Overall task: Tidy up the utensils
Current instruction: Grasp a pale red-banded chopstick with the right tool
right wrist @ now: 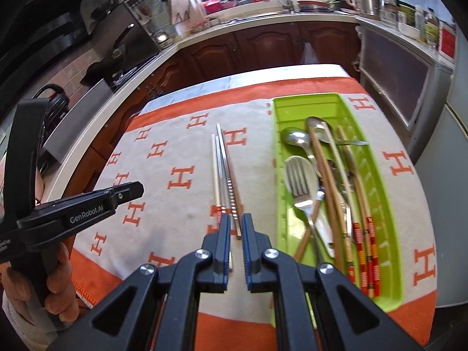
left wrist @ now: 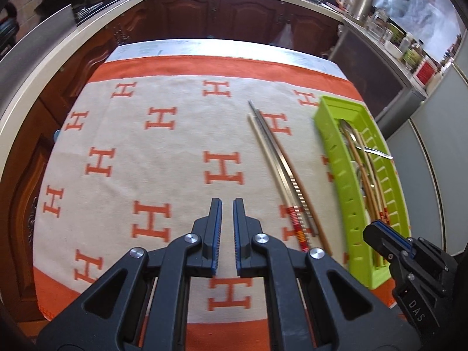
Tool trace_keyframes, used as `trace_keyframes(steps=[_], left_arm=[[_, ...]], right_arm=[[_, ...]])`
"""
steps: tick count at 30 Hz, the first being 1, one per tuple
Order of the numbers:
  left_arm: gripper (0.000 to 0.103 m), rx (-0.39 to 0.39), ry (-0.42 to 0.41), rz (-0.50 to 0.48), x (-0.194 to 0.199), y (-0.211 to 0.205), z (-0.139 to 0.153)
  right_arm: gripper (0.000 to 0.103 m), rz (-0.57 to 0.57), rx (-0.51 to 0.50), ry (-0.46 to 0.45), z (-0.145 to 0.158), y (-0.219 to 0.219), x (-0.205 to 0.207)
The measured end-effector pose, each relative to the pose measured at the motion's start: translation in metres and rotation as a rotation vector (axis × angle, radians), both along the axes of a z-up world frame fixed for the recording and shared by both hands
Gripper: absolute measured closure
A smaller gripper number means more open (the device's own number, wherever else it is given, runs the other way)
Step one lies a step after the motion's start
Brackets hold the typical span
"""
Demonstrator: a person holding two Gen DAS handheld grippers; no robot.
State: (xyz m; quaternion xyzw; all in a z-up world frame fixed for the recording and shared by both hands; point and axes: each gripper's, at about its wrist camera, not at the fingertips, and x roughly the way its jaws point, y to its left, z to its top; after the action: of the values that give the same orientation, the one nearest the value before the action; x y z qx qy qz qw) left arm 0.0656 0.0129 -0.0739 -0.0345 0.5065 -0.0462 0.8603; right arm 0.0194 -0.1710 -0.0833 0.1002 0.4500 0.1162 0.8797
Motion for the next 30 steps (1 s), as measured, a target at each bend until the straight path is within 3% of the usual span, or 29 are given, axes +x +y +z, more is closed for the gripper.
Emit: trace_keyframes(steps=[11, 18, 30], left_arm=[[0.099, -0.002, 0.071, 0.079, -0.001, 0.052, -0.034], [0.099, -0.014, 0.094, 0.067, 0.000, 0.057, -0.047], [0.099, -0.033, 0.135, 0.048, 0.009, 0.052, -0.064]], right_arm=[[0.095, 0.109, -0.008, 0.065, -0.020, 0.052, 0.036], [0.095, 0.093, -0.092, 0.092, -0.044, 0.062, 0.058], [0.095, 0.095, -0.121, 0.152, -0.066, 0.062, 0.068]])
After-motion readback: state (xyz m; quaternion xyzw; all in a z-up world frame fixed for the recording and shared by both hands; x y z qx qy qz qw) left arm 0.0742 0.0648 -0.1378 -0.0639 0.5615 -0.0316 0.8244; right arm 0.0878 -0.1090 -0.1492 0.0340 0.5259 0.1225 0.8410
